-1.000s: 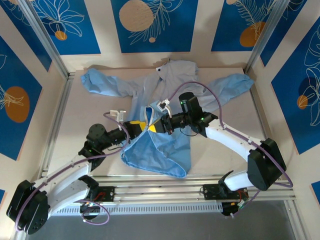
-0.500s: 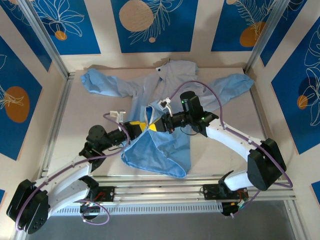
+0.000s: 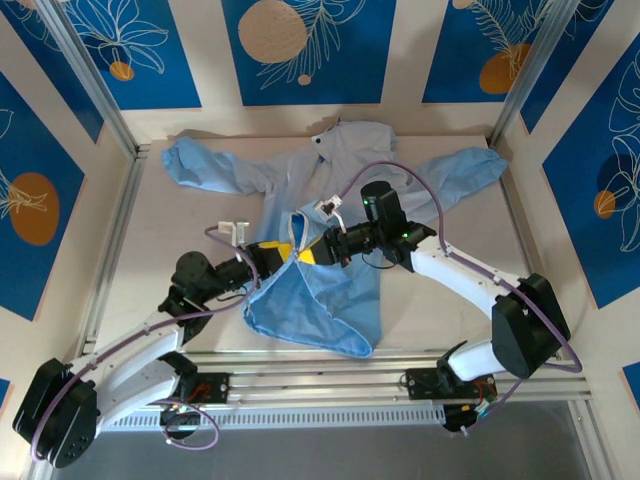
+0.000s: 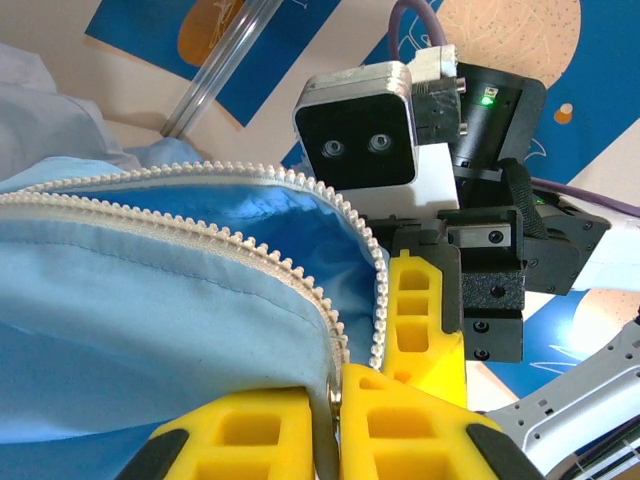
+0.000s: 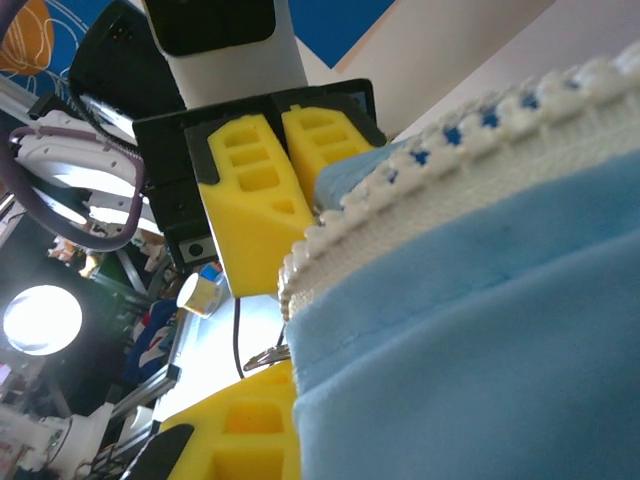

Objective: Zip up the jacket

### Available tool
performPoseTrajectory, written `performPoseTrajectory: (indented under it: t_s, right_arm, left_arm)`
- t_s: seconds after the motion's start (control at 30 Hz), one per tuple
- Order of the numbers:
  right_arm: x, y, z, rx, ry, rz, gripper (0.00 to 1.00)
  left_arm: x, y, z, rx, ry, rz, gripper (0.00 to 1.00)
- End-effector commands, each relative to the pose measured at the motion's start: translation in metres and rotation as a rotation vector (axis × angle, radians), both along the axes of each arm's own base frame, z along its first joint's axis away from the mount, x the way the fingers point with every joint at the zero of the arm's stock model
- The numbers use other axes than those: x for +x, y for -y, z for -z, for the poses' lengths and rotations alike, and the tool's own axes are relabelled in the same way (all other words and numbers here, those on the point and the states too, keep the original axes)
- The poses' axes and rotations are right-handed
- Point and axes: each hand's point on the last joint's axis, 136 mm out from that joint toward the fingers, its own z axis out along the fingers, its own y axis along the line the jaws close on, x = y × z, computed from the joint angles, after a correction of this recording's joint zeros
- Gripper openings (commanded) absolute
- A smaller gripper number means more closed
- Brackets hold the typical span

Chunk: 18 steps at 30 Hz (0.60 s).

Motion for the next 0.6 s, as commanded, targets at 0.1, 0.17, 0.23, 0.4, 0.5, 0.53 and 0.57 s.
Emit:
performPoseTrajectory:
  t_s: [0.1, 0.17, 0.23, 0.4, 0.5, 0.53, 0.57]
  right_arm:
    - [-0.004, -0.001, -0.014, 0.031, 0.004, -0.059, 0.0]
    - [-0.002, -0.002, -0.014, 0.028, 0.008, -0.051, 0.0]
    - [0.001, -0.002, -0.013, 0.024, 0.01, -0.039, 0.0]
    - [0.006, -0.004, -0.014, 0.024, 0.015, -0.02, 0.0]
    - [0.008, -0.004, -0.013, 0.022, 0.021, -0.009, 0.0]
    - [0.009, -0.005, -0.014, 0.024, 0.023, -0.009, 0.0]
    - [0.009, -0.005, -0.014, 0.024, 0.024, -0.008, 0.0]
  left_arm:
    - [-0.007, 0.0, -0.02, -0.052, 0.056, 0.013, 0.0]
    - [-0.007, -0.001, -0.018, -0.053, 0.053, 0.012, 0.0]
    - [-0.007, -0.001, -0.018, -0.056, 0.051, 0.014, 0.0]
    - [-0.008, 0.0, -0.015, -0.051, 0.046, 0.018, 0.0]
    - [-0.008, 0.0, -0.013, -0.048, 0.04, 0.02, 0.0]
    - [-0.008, 0.0, -0.011, -0.047, 0.037, 0.02, 0.0]
    - [-0.008, 0.0, -0.011, -0.048, 0.037, 0.019, 0.0]
